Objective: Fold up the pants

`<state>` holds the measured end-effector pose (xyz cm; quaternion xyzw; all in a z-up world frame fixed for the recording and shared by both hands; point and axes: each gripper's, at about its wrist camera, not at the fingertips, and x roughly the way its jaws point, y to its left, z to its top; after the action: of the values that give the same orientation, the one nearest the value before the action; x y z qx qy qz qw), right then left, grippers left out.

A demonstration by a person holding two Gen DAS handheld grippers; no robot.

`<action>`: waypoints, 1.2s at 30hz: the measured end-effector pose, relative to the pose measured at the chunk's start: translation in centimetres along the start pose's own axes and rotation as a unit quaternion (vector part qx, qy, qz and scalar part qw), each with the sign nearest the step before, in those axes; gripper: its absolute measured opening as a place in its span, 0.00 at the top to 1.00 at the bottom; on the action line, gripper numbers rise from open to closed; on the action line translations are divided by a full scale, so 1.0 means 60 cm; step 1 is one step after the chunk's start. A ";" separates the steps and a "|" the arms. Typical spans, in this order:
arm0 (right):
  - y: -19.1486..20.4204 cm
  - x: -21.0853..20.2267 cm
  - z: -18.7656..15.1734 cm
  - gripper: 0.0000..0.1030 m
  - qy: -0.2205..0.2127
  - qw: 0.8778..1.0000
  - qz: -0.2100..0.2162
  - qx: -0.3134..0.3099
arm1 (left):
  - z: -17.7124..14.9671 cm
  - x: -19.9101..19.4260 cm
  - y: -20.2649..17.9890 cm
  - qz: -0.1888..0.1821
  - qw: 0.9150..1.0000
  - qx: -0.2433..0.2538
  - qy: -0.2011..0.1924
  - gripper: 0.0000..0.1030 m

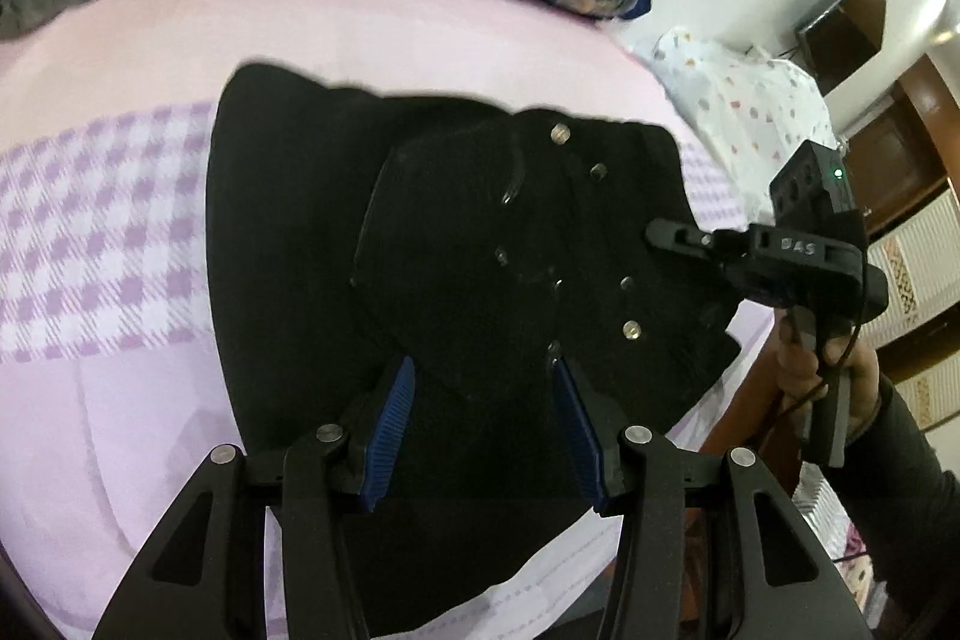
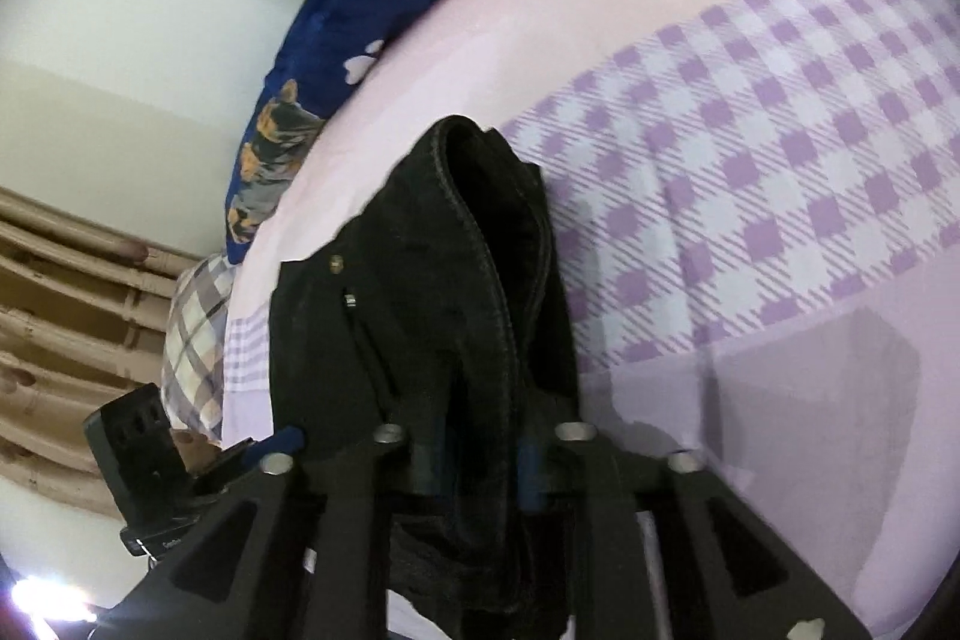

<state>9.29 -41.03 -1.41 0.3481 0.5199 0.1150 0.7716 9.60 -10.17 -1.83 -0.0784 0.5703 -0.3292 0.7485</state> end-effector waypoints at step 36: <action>0.083 -0.130 -0.104 0.88 -0.049 0.999 0.015 -0.013 | -0.042 -0.012 -0.011 0.002 0.997 0.067 0.028 0.52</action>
<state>1.32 -38.98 6.18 0.3512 0.4745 0.1154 0.7989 6.98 -9.61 -1.80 -0.0174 0.5674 -0.3674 0.7367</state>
